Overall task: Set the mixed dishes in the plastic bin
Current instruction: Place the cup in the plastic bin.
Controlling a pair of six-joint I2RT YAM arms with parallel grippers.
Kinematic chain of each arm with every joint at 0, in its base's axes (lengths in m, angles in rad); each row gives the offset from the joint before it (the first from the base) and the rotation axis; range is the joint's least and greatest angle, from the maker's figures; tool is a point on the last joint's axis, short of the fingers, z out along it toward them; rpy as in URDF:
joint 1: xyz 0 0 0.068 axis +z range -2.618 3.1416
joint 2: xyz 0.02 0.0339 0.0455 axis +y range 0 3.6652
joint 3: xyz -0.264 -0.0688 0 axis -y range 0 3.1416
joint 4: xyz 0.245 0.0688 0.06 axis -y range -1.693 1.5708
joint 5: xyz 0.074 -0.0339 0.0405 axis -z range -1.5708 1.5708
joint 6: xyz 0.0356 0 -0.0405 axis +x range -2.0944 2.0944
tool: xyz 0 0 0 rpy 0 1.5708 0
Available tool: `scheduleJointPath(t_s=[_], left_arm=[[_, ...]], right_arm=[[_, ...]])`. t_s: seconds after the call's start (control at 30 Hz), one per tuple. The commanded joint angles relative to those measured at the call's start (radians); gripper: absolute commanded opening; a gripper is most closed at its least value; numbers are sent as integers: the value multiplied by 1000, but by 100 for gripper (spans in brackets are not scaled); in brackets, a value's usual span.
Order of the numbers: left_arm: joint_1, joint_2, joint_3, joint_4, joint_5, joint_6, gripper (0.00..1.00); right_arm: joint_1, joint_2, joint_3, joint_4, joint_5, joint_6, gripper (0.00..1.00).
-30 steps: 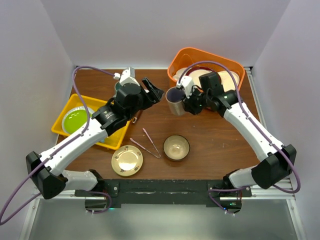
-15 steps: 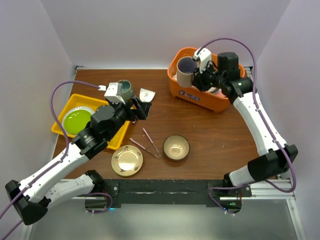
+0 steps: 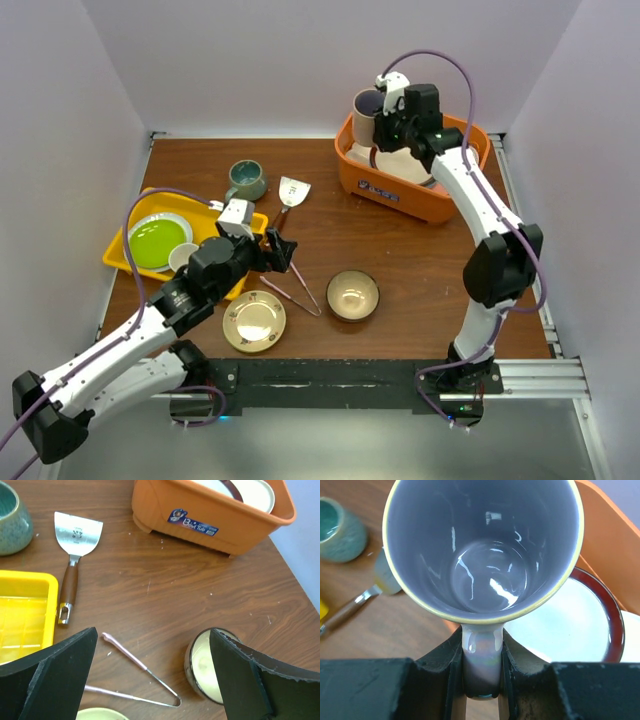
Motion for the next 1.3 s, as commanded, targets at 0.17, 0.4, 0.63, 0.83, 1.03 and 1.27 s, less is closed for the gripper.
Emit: scheduleJointPath(t_s=[0.17, 0.4, 0.63, 0.83, 1.03, 1.27], left_arm=[[6, -59, -55, 35, -34, -18, 100], [4, -36, -47, 42, -45, 5, 100], [7, -12, -47, 47, -43, 11, 100], [7, -3, -47, 46, -43, 11, 100], [7, 4, -49, 47, -43, 8, 100], [7, 8, -49, 49, -38, 4, 100]], right_arm=[[-13, 144, 205, 251, 210, 228, 0], [-21, 236, 248, 304, 293, 320, 0], [-32, 310, 296, 341, 298, 383, 0], [-32, 360, 328, 357, 291, 406, 0], [-32, 399, 351, 372, 291, 400, 2], [-35, 442, 356, 398, 298, 381, 16]])
